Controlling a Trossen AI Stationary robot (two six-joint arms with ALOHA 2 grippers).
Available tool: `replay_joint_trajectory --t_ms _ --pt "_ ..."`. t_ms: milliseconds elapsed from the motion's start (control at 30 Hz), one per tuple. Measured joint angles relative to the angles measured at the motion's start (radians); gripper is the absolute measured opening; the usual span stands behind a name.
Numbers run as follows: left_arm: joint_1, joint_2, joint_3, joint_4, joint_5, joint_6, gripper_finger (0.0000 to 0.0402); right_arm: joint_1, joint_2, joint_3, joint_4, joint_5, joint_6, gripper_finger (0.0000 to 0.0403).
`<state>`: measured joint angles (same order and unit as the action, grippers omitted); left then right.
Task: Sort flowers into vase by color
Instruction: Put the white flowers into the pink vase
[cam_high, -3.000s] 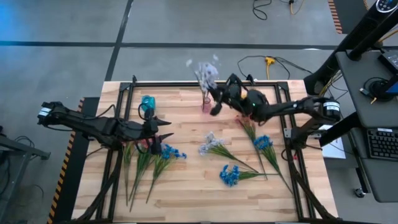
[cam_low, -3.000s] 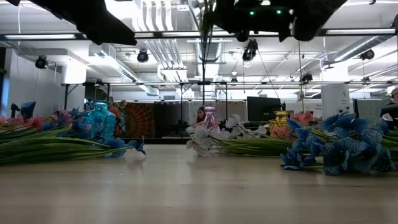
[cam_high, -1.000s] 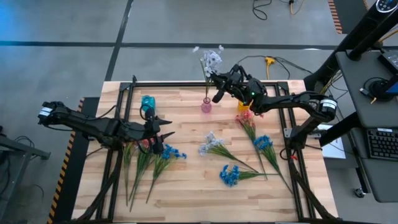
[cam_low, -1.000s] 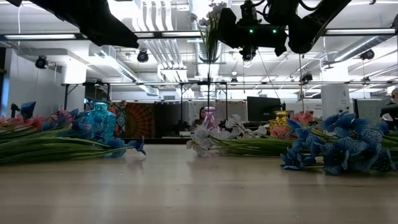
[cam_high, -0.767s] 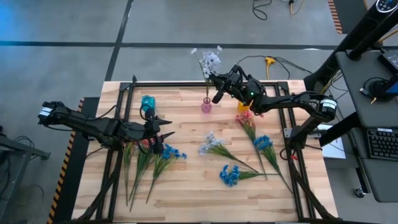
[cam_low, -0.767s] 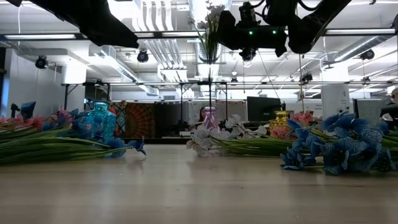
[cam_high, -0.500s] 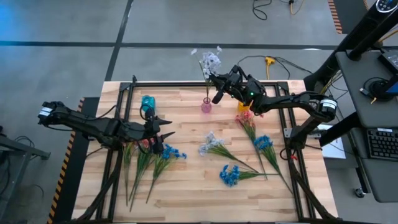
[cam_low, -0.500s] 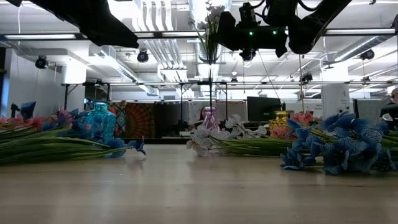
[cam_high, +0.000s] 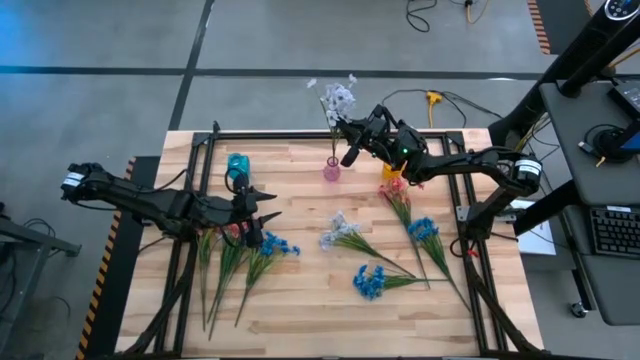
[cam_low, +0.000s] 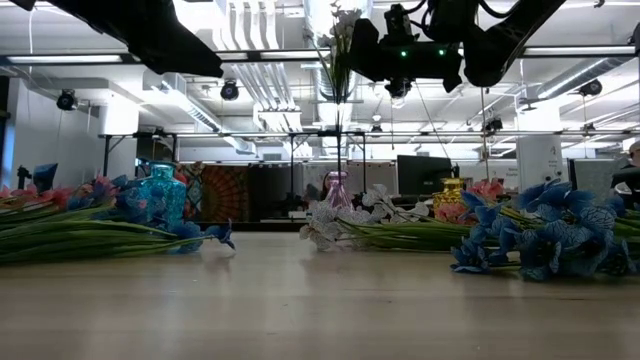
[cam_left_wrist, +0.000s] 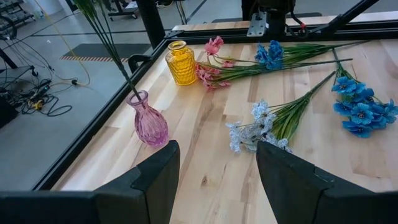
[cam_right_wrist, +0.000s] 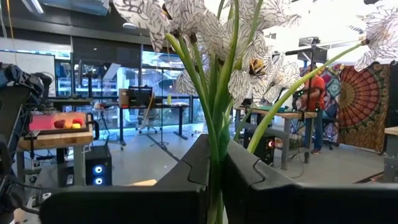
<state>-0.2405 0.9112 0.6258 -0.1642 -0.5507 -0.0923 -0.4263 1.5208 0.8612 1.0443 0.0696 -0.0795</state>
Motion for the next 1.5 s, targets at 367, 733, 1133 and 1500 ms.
replay_joint_trajectory --t_ms 367,733,1133,1500 --pt "0.000 0.000 0.000 0.000 0.000 -0.006 0.0196 0.000 0.000 0.000 -0.004 0.000 0.000 0.0088" --pt "0.000 0.000 0.000 0.000 0.000 -0.012 0.0196 0.000 0.000 0.000 -0.061 0.001 0.010 0.0153" --pt "0.000 0.000 0.000 -0.001 0.000 -0.022 0.0196 0.000 -0.012 0.000 -0.178 0.001 0.020 0.0219" --pt "0.000 0.000 0.000 -0.002 0.000 -0.048 0.0196 0.000 -0.101 0.001 -0.385 0.005 0.053 0.0287"
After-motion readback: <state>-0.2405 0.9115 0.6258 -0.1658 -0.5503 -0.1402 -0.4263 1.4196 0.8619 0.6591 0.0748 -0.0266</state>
